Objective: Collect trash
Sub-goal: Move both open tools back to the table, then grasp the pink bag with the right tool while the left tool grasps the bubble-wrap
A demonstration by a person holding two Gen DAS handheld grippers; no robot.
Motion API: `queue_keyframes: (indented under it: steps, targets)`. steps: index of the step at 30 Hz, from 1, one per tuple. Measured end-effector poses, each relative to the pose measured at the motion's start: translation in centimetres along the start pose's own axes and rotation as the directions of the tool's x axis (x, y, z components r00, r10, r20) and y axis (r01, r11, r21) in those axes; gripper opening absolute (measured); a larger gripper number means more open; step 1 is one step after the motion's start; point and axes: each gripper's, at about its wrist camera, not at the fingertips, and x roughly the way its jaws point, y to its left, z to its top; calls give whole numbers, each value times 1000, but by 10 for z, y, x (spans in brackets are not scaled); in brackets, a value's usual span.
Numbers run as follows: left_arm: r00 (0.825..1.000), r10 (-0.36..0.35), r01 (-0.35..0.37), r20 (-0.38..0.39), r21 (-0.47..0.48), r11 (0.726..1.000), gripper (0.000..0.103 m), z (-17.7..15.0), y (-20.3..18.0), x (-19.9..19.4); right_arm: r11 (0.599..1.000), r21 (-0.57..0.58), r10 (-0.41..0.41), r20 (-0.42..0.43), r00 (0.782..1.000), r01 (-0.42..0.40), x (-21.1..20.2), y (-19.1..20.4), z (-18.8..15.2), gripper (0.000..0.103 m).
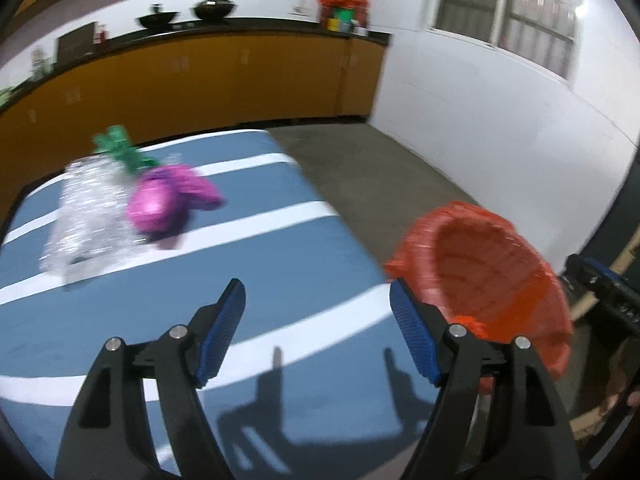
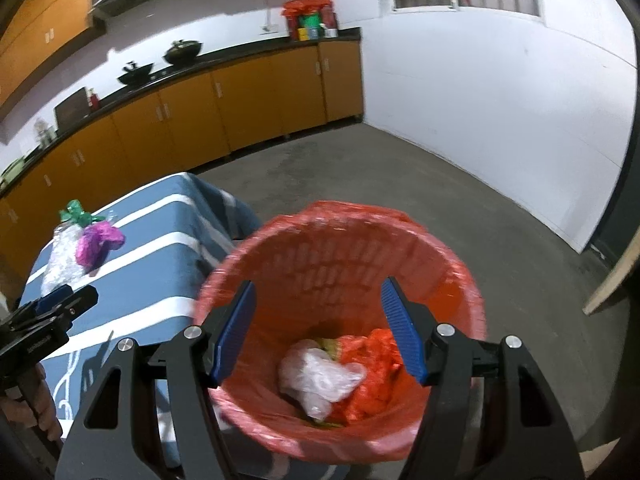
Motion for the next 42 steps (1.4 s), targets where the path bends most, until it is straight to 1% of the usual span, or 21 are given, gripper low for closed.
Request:
queue_keyframes:
  steps: [3,5,8,10,15,19,23,26,28,30,36,37,39,41,42]
  targets:
    - [996,86,-85,26,-32,996,74,-3,33,-11,999,-34,37,-1,999,-37,4,23,4,65]
    - [991,127,-125,41,-50,991,75,-6,52,-19,996,-59,66,-2,998,-66,7,41,6,65]
    - [980,186,-180,67,-83,980,75,-10,83,-32,986,-110,126,-5,992,-126,14,78,13,65]
    - [970,230,-220,80,-110,969,75,-13,103,-43,978,-135,161,-7,987,-160,17,101,15,64]
    - [942,320,-297,104,-193,935,75,-17,151,-66,945,-197,261,-32,965,-262,34,171,20,62]
    - [915,390,-351,106,-266,898,75,-23,193,-83,913,-242,320,-70,945,-328,53,227,19,60]
    - [893,439,-389,95,-324,862,75,-28,227,-92,891,-271,347,-113,931,-365,75,269,16,59]
    - [885,458,-401,89,-357,844,75,-32,244,-95,886,-280,347,-126,929,-369,94,297,17,58]
    - [882,464,-402,88,-376,835,75,-32,256,-96,891,-271,343,-124,931,-365,109,310,21,58]
    - [882,462,-395,92,-390,832,75,-31,263,-96,898,-260,333,-124,935,-354,121,318,25,58]
    - [890,443,-374,103,-391,841,75,-24,266,-88,919,-242,276,-171,946,-311,159,329,27,58]
    - [895,433,-364,105,-390,846,75,-22,265,-83,920,-241,270,-184,945,-310,163,329,26,59]
    - [905,411,-342,108,-387,856,75,-18,264,-76,915,-244,273,-208,939,-320,170,328,20,52]
    - [919,381,-318,106,-375,871,74,-10,259,-64,902,-260,293,-220,931,-345,169,327,15,42]
    - [922,373,-312,105,-371,875,74,-7,257,-60,898,-271,295,-214,931,-347,167,327,14,40]
